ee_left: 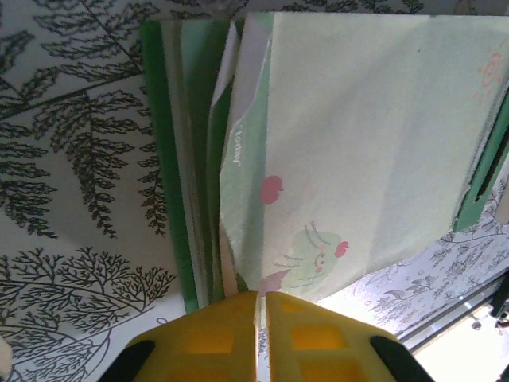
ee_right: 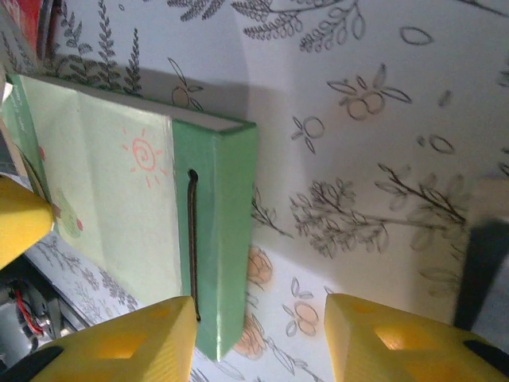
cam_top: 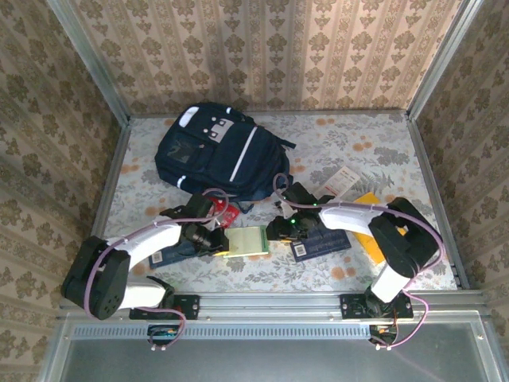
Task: Pack the student bag
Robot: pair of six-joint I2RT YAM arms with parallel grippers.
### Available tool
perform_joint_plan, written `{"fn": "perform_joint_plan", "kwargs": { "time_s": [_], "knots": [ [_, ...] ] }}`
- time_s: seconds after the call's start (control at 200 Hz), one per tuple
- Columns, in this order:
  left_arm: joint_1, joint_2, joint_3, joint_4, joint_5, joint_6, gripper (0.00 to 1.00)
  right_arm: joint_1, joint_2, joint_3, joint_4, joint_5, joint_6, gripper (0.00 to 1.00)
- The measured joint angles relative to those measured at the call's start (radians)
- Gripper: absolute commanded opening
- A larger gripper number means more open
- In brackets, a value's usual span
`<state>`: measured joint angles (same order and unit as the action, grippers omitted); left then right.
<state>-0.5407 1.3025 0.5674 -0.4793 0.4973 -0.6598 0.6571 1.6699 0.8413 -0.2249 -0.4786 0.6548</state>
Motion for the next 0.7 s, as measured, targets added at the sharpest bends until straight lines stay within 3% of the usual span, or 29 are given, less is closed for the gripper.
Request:
{"fn": "perform_joint_plan", "kwargs": {
  "time_s": [0.25, 0.545, 0.7],
  "knots": [
    [0.000, 0.013, -0.007, 0.024, 0.000, -0.001, 0.00, -0.011, 0.090, 0.017, 0.113, -0.122, 0.099, 0.51],
    [0.000, 0.026, -0.011, 0.049, 0.019, -0.001, 0.00, -0.020, 0.117, -0.001, 0.256, -0.200, 0.223, 0.51],
    [0.000, 0.026, -0.012, 0.061, 0.022, -0.001, 0.00, -0.002, 0.129, -0.043, 0.413, -0.224, 0.261, 0.48]
  ]
}}
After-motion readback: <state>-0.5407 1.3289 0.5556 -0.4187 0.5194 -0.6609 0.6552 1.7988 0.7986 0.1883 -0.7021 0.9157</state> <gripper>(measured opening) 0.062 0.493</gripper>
